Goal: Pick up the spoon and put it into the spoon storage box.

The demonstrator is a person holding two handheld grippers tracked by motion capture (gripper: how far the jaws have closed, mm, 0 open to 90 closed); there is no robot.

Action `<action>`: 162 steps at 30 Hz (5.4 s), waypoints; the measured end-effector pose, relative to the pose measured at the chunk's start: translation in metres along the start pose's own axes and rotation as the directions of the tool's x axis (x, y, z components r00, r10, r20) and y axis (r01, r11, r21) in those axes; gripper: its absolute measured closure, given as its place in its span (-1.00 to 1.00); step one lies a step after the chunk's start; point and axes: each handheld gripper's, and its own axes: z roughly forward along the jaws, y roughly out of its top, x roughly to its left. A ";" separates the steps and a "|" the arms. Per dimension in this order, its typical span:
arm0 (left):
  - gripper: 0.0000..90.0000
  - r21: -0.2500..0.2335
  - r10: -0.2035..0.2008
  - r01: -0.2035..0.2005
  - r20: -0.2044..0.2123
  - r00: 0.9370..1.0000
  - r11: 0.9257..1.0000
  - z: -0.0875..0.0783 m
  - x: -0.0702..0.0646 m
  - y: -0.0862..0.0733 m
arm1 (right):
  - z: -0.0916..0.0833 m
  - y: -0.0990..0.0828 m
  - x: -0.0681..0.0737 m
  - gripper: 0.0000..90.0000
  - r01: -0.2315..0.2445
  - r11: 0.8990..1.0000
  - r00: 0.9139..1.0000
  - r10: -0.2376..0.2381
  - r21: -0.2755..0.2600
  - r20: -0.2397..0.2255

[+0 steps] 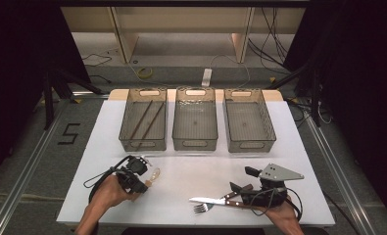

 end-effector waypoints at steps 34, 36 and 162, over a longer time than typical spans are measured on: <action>0.72 -0.122 0.006 0.002 0.064 0.998 0.992 -0.020 0.002 0.003 | 0.000 0.000 0.000 -0.46 -0.001 1.000 1.000 0.001 0.000 -0.002; 0.72 -0.126 0.003 0.006 0.071 0.998 0.992 -0.021 0.002 0.004 | 0.000 0.000 0.000 -0.46 -0.001 1.000 1.000 0.001 0.000 -0.002; -0.28 -0.480 -0.102 0.185 0.193 0.976 0.858 -0.046 0.024 0.177 | 0.001 -0.002 -0.002 -0.46 -0.012 1.000 1.000 0.012 0.003 -0.024</action>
